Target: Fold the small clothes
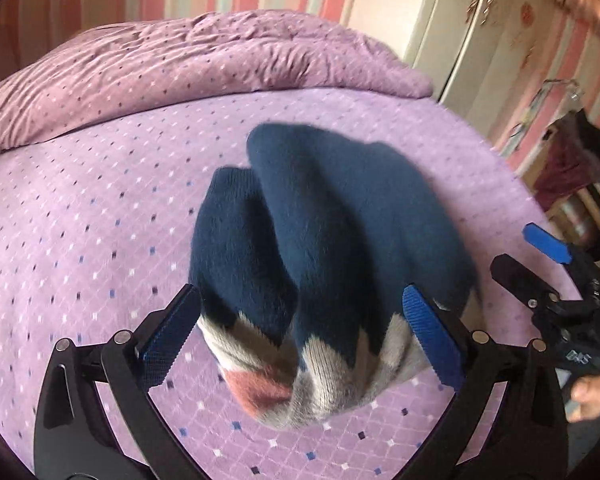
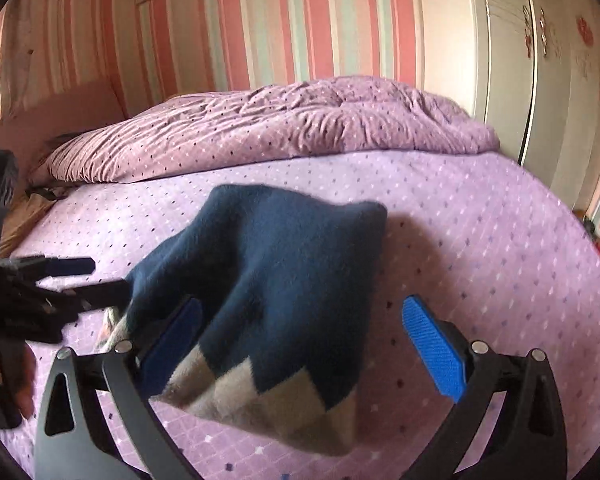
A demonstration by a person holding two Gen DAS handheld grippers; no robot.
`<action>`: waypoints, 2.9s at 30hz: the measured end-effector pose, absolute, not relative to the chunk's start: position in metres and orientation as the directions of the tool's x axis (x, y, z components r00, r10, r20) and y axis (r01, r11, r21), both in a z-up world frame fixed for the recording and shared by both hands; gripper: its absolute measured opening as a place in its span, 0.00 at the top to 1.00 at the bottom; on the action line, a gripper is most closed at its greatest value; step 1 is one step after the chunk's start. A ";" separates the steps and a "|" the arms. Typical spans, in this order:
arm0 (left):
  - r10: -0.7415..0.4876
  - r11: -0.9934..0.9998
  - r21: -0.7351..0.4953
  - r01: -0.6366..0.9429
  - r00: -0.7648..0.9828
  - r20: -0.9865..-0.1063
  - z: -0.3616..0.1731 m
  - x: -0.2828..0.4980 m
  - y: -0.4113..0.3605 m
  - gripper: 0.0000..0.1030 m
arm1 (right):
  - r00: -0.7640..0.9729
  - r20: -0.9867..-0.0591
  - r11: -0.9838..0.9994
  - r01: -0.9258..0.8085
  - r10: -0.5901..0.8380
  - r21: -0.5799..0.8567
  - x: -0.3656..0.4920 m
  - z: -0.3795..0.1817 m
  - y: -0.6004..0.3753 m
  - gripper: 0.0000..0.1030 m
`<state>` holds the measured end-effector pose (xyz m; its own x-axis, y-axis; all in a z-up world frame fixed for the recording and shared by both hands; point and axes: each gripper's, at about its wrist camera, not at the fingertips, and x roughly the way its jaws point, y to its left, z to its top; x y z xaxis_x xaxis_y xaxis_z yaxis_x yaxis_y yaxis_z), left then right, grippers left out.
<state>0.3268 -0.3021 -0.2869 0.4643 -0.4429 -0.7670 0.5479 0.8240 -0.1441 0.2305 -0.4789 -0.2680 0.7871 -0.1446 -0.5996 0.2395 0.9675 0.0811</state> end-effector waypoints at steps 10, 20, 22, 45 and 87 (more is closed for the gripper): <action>-0.236 0.901 0.059 0.430 0.600 -0.765 -0.334 0.327 -0.294 0.03 | 0.651 -0.690 0.926 0.369 -0.316 -0.076 0.238 -0.328 -0.479 0.02; -0.301 0.876 0.028 0.481 0.592 -0.747 -0.363 0.332 -0.280 0.03 | 0.640 -0.708 0.927 0.372 -0.300 -0.056 0.240 -0.364 -0.483 0.02; -0.317 0.874 0.015 0.486 0.593 -0.740 -0.361 0.332 -0.279 0.03 | 0.640 -0.713 0.925 0.379 -0.286 -0.031 0.240 -0.363 -0.487 0.02; -0.251 0.956 -0.085 0.282 0.629 -0.735 -0.269 0.226 -0.128 0.03 | 0.773 -0.614 0.945 0.300 -0.160 0.130 0.146 -0.254 -0.376 0.02; -0.121 0.991 -0.048 0.121 0.711 -0.693 -0.153 -0.024 0.010 0.03 | 0.810 -0.549 0.968 0.250 -0.206 0.007 -0.079 -0.145 -0.215 0.02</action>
<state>-0.0236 0.0099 -0.1526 0.7108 -0.1206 -0.6930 0.1214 0.9914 -0.0480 -0.0785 -0.2147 -0.1452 0.8104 -0.2058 -0.5485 0.2504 0.9681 0.0068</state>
